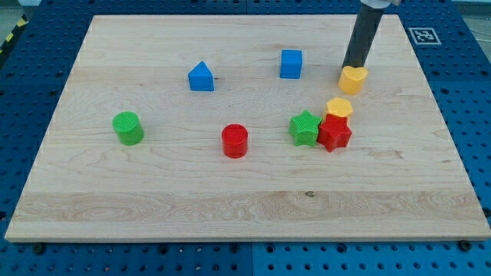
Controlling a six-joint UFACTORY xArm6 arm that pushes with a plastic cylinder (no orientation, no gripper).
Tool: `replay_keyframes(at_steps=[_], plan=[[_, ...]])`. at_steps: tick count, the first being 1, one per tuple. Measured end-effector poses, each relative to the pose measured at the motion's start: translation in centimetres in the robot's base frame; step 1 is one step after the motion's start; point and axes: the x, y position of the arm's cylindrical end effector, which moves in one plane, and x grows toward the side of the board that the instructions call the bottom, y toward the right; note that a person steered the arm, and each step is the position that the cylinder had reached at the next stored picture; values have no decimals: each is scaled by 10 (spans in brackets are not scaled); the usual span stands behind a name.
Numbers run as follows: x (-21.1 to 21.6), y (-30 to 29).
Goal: Move the yellow heart above the yellow hexagon
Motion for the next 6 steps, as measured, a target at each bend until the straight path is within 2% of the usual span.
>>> replay_keyframes(at_steps=[2, 4, 6], plan=[[6, -5], [9, 26], [16, -11]])
